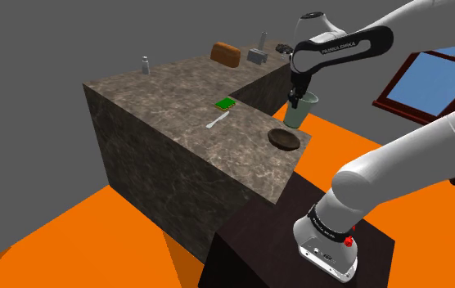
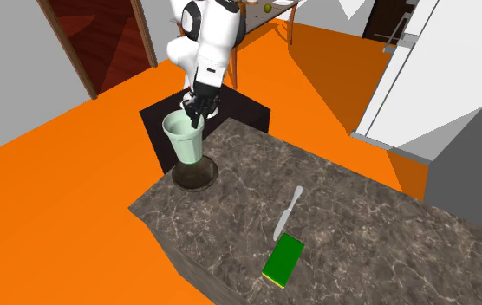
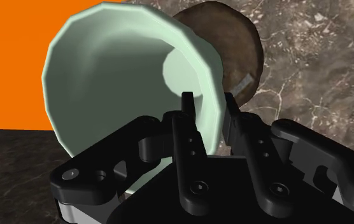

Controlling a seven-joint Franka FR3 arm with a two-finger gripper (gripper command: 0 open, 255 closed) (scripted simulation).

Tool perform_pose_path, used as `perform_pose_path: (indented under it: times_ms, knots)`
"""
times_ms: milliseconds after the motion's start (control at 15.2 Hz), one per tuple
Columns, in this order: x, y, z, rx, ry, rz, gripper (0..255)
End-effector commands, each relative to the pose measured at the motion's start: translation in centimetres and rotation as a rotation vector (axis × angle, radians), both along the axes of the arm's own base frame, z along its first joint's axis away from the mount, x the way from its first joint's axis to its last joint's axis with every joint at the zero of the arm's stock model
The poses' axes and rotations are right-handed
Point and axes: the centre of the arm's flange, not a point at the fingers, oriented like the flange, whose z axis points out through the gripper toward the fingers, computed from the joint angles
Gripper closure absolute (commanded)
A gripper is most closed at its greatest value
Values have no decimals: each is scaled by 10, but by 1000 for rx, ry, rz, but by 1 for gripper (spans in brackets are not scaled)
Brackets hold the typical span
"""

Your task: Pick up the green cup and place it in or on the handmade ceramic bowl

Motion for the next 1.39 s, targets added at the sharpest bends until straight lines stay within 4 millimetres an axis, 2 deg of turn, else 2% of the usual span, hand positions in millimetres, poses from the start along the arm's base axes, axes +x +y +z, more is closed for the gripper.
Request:
perform_pose_path:
  times_ms: [0,858,1320]
  knots:
    - [-1,-1,-9,-1,-1,0,255]
    - [-1,-1,-81,-1,-1,0,255]
    - [-1,-1,-81,-1,-1,0,255]
